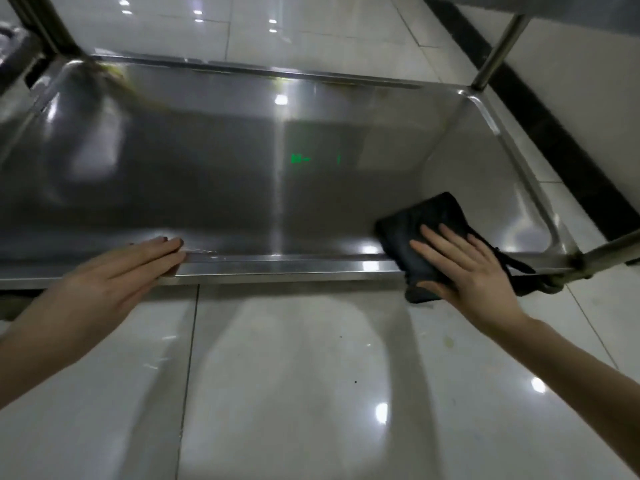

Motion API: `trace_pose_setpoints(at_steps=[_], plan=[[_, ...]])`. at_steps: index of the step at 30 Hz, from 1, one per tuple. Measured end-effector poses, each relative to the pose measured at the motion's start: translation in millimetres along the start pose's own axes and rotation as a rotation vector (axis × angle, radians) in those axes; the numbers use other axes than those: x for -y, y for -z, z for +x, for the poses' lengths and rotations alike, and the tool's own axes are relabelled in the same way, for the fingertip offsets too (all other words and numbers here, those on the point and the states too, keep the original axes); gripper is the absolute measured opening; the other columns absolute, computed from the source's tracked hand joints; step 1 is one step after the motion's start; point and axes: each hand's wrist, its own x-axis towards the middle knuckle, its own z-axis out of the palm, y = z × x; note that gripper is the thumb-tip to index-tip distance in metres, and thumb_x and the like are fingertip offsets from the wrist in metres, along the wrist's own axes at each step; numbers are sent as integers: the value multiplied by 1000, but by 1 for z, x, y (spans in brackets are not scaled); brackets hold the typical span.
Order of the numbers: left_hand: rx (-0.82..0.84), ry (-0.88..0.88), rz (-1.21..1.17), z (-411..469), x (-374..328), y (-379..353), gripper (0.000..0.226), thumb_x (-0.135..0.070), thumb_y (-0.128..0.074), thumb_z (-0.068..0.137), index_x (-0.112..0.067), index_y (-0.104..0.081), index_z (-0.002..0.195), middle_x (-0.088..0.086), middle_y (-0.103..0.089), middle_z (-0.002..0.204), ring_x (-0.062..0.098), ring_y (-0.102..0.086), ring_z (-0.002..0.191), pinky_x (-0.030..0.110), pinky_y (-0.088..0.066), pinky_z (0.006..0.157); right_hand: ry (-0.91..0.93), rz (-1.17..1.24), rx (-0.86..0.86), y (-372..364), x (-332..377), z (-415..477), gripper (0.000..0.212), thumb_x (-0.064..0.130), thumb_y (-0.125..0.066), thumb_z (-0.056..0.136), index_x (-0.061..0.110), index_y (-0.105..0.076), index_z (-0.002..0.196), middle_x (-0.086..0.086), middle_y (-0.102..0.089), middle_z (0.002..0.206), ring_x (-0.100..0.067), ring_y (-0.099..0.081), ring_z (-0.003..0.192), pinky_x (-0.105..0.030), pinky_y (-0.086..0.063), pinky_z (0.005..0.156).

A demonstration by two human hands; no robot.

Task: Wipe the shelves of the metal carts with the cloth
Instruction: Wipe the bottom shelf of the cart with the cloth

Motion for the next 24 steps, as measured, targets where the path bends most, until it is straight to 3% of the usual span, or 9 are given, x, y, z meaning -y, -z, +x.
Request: trace_pose_setpoints(at_steps=[3,6,11,15,18,21,24], plan=[[-6,53,-20,-16,11,3,82,1,-68,85,-27,-29,152,-3,-33,157,19,-36,142,45,-33,114,11,22,30,0,26,14,54,47,-44,92,24,-47,141,-2,-47,147,-35,-44,135,-59,-43,100],[-2,123,-29,-17,1,-3,98,14,-73,68,-23,-34,150,1,-38,154,20,-38,140,49,-36,110,127,3,19,-4,85,53,54,51,-45,92,25,-54,139,1,-49,147,-34,-46,134,-56,-44,100],[-43,76,-56,-19,6,-6,90,12,-72,70,-18,-39,148,1,-37,155,20,-37,141,47,-35,111,237,75,9,-22,187,111,55,54,-48,95,31,-46,145,3,-40,154,-28,-36,142,-51,-35,109],[-37,81,-129,-35,44,-13,78,-10,-72,78,-27,-41,147,-6,-37,154,13,-42,137,41,-38,111,284,17,-32,-20,153,97,52,51,-50,96,27,-50,142,-1,-45,150,-28,-43,137,-49,-41,105],[-67,163,-100,-74,71,-11,61,-27,-64,93,-30,-38,148,-8,-38,154,13,-43,137,44,-41,108,279,16,58,-10,87,67,59,52,-47,93,27,-43,146,-5,-45,149,-34,-44,136,-53,-41,105],[-119,209,-67,-86,80,-4,56,-22,-55,95,-31,-38,148,-10,-39,153,13,-43,137,45,-42,106,183,-26,146,0,62,57,61,56,-36,95,29,-28,150,-5,-40,152,-35,-38,139,-54,-35,108],[-172,214,-38,-78,66,0,53,-19,-48,96,-29,-40,147,-12,-41,151,10,-43,137,40,-39,109,221,-34,203,1,94,77,63,54,-40,91,27,-37,147,-4,-41,152,-36,-39,138,-59,-42,102]])
